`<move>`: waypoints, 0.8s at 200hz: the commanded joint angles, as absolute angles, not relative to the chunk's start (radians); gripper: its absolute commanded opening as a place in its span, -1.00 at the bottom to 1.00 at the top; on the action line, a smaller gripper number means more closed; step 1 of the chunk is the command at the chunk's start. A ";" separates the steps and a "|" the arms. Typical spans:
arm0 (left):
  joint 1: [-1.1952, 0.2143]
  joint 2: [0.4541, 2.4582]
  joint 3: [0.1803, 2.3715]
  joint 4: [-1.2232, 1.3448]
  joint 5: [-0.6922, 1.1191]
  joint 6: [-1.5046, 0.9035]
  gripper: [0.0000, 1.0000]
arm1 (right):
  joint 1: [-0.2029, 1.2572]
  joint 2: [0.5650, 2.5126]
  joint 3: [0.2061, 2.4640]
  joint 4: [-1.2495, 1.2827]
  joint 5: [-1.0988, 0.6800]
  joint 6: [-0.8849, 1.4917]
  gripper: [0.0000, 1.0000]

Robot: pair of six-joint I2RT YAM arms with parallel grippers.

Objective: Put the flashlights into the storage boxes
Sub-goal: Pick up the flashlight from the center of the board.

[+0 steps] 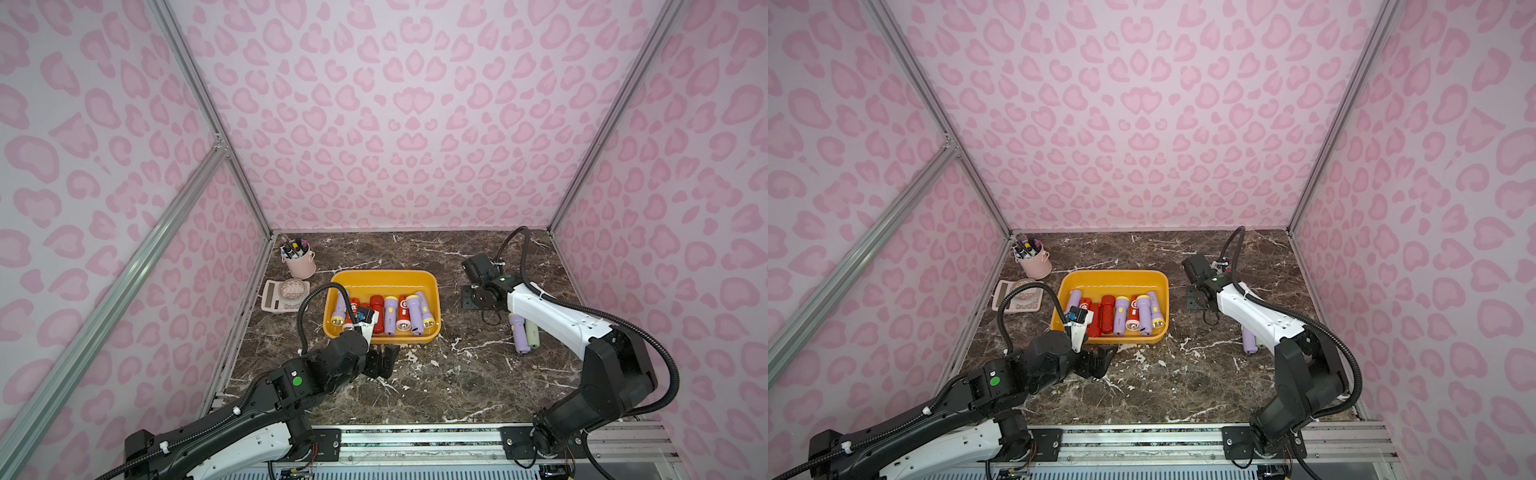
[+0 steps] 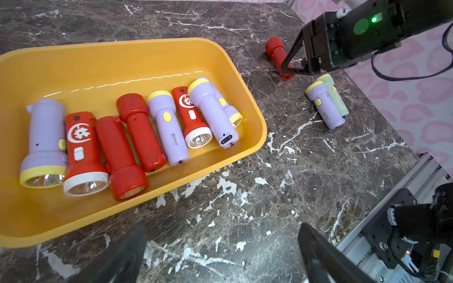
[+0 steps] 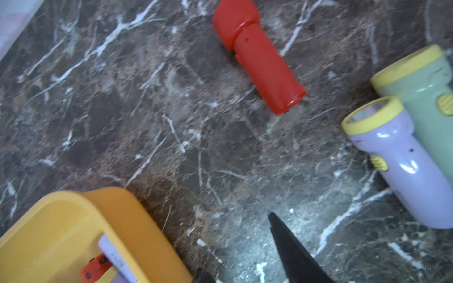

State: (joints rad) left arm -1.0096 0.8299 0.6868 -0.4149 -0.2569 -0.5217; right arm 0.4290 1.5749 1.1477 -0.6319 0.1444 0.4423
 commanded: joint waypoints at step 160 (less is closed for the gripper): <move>-1.009 1.134 0.914 -0.295 -0.208 -0.462 0.98 | 0.135 1.942 1.333 -0.503 0.065 0.301 0.15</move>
State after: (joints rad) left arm -1.0096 1.1423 0.8909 -0.3389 -0.2111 -0.4900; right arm 0.1390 1.9011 1.3029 -0.4999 0.0685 0.3122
